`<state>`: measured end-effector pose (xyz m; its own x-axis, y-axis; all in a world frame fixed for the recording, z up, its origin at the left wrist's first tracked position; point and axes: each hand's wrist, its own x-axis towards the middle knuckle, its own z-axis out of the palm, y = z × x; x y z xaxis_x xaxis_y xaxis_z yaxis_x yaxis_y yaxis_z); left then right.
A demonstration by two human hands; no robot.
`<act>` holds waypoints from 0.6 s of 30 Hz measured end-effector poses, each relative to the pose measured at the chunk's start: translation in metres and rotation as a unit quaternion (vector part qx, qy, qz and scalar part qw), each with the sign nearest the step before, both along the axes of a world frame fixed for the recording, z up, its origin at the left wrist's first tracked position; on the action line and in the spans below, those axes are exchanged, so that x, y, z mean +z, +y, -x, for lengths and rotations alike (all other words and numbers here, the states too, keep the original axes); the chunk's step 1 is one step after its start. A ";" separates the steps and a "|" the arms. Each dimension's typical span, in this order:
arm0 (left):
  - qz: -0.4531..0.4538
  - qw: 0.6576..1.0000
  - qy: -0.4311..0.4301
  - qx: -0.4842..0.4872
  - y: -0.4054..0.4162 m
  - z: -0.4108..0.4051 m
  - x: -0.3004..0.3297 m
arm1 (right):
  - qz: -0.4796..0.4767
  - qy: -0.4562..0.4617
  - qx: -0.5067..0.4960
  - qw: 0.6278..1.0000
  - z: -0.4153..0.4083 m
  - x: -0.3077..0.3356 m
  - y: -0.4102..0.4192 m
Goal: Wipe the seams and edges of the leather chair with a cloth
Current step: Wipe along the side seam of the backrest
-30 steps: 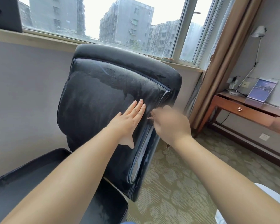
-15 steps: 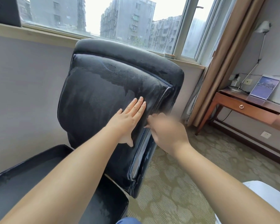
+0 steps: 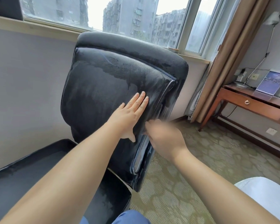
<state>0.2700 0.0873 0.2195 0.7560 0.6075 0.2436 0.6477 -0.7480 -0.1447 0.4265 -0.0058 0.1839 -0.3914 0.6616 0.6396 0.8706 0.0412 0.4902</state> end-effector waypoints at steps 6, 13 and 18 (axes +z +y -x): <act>-0.002 1.000 0.004 0.005 0.000 0.000 0.000 | -0.019 0.012 -0.002 1.000 -0.002 0.018 0.003; 0.000 1.000 -0.002 0.009 -0.001 -0.001 -0.003 | 0.008 -0.018 0.011 1.000 0.006 -0.016 -0.003; -0.010 1.000 -0.002 0.008 -0.001 0.001 -0.003 | -0.023 0.006 0.015 1.000 -0.002 0.007 -0.001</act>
<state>0.2689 0.0859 0.2161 0.7449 0.6148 0.2590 0.6606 -0.7339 -0.1579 0.4290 -0.0065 0.1912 -0.4021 0.6200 0.6737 0.8755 0.0449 0.4812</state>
